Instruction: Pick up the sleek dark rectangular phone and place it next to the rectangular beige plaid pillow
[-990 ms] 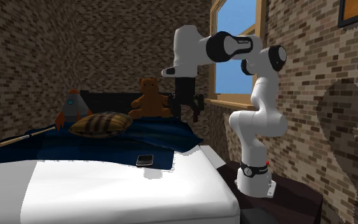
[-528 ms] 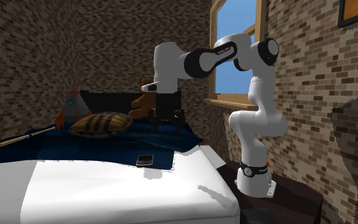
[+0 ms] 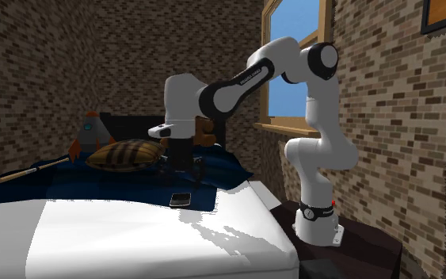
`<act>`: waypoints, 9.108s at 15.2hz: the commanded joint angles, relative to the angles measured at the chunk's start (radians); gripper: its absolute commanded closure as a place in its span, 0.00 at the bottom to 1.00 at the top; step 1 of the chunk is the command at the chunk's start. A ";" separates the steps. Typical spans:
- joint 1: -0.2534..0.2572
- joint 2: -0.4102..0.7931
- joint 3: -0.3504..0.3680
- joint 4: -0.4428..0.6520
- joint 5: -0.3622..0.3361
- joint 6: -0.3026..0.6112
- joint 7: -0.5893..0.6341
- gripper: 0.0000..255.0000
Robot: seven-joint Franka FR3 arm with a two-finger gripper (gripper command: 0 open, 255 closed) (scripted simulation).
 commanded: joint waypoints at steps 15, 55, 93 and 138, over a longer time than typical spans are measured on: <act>-0.001 0.089 -0.010 -0.038 0.059 0.114 -0.064 0.00; 0.007 -0.069 0.020 0.231 -0.031 -0.290 0.002 1.00; -0.204 0.021 -0.366 0.441 0.013 -0.399 -0.620 1.00; -0.235 0.062 -0.421 0.061 0.125 0.108 -0.725 0.00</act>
